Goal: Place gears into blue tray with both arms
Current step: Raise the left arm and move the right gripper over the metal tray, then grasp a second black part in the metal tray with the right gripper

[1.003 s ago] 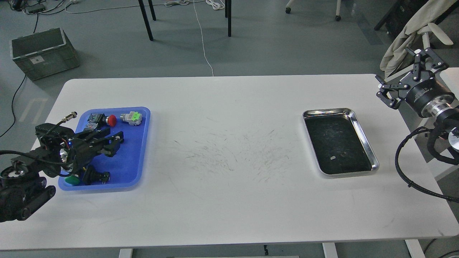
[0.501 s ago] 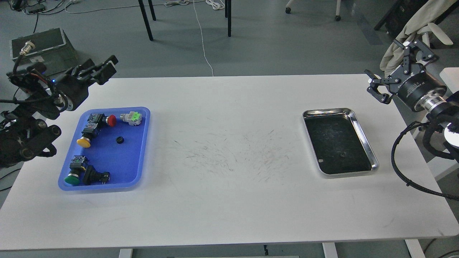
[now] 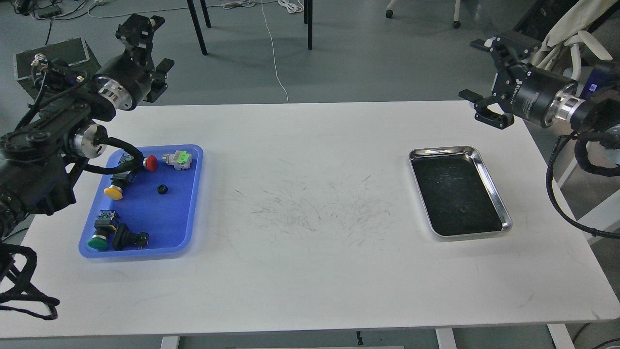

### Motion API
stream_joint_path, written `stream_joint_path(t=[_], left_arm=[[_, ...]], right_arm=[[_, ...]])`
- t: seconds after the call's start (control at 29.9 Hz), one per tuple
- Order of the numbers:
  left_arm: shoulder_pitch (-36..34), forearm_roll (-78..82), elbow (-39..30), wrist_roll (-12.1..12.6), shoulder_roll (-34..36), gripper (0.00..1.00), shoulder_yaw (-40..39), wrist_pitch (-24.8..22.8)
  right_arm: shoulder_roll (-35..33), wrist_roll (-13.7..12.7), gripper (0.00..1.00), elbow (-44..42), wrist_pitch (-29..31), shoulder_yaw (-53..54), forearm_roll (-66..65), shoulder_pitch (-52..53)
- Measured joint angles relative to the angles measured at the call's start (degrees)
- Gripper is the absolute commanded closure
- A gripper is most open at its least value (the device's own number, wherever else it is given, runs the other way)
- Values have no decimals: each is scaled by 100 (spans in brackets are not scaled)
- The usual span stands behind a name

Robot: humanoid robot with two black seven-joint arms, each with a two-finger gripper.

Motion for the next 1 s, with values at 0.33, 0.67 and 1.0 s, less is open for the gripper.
stream_joint_path(t=[0.33, 0.67, 1.0], left_arm=[[174, -578, 271, 104, -176, 2, -608, -832], [197, -573, 229, 107, -193, 2, -652, -831], [193, -565, 221, 114, -292, 2, -588, -796]], right_arm=[[-603, -121, 3, 1352, -104, -2651, -2353, 1639], [-580, -294, 3, 1345, -311, -3600, -4048, 1583], [119, -308, 3, 475, -533, -3893, -4713, 1071]])
